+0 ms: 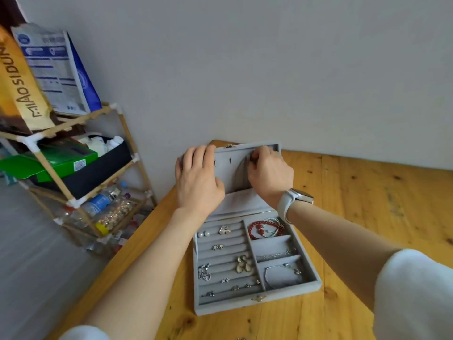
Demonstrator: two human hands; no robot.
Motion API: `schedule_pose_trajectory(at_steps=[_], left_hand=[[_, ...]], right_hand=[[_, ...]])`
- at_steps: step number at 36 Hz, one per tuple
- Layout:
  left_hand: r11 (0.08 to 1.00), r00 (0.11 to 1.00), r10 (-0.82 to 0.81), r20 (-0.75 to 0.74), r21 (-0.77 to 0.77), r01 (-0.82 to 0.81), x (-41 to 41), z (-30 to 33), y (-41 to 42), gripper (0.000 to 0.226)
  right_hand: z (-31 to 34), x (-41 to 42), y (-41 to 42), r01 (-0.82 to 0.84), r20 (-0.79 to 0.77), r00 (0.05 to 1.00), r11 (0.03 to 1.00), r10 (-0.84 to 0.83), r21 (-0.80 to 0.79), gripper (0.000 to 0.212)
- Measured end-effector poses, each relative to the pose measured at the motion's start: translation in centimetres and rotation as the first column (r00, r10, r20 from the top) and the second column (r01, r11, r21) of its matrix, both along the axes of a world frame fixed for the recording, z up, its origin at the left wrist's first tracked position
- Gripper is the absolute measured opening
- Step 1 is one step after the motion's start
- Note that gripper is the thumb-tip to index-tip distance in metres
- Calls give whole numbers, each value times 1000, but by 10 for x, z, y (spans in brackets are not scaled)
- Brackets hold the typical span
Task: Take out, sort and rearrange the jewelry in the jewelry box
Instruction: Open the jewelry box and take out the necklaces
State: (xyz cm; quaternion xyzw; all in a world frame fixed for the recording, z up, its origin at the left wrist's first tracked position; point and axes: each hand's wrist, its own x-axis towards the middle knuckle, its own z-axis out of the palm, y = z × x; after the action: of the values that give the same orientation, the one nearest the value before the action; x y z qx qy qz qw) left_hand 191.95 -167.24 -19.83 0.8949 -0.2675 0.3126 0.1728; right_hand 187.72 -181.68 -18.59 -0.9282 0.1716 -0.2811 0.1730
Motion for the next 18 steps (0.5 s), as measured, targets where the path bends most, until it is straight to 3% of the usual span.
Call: schedule_pose_trajectory(at_steps=[6,12,18], left_hand=[[1000,1000,-17,17,-21,17,1,-2,-1,64],[999,1000,8,-20,47,-7,-4,2,3,70],[988,966,8,-257,148,31,-10,18,7,76]], right_hand=[[-5,4,5,63,-35,997,994,-66,-86,20],[15,-3,-1,85,24,996,996,-86,33,21],[65,-12,2,-173,265,957,964,117,201,9]])
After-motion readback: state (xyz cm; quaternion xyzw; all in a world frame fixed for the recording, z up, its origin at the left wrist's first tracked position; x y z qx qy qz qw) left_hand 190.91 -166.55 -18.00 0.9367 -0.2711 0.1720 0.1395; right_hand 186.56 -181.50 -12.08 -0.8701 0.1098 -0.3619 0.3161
